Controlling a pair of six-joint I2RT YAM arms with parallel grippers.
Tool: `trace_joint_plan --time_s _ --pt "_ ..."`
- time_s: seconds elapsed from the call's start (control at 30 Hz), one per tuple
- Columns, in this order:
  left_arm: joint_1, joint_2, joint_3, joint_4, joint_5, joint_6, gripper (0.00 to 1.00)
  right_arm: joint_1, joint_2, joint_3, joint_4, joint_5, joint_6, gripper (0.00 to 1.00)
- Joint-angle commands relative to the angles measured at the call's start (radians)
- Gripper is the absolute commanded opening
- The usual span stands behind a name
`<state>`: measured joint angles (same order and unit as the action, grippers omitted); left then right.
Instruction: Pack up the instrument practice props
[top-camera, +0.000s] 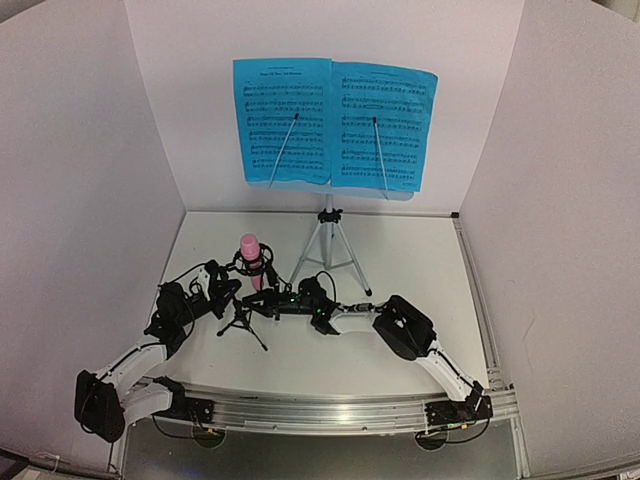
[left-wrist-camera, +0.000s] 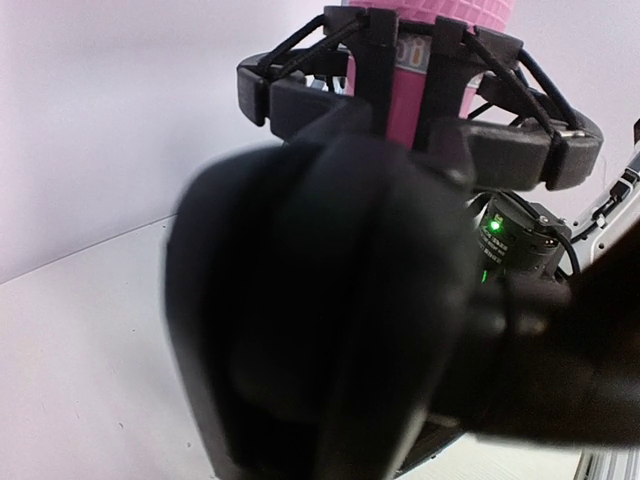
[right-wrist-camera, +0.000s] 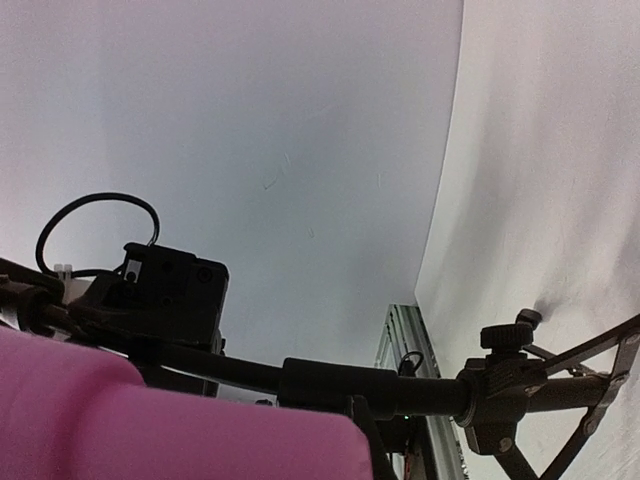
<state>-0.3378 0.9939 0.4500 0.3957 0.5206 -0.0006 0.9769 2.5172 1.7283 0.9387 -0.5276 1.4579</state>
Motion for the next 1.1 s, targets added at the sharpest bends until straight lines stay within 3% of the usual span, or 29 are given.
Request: trace_joint_plan --time_s 0.0,0.37,0.63,0.87,1.07 --pt "-0.006 0.0 -0.011 -0.033 0.032 -0.049 0.0 -0.013 -0.028 -0.021 -0.06 -0.034 -0.32 0.0" --pt "-0.006 0.019 -0.008 -0.053 0.056 0.041 0.0 0.009 -0.102 -0.174 -0.054 0.106 -1.137 0.0" --pt "-0.006 0.039 -0.025 -0.037 0.074 0.066 0.0 0.034 -0.124 -0.22 -0.055 0.194 -1.526 0.0" --pt "-0.006 0.056 -0.034 -0.021 0.106 0.067 0.0 0.06 -0.133 -0.249 -0.102 0.267 -1.805 0.0" --pt "-0.002 0.068 -0.033 -0.017 0.1 0.066 0.0 0.063 -0.127 -0.233 -0.147 0.298 -1.837 0.0"
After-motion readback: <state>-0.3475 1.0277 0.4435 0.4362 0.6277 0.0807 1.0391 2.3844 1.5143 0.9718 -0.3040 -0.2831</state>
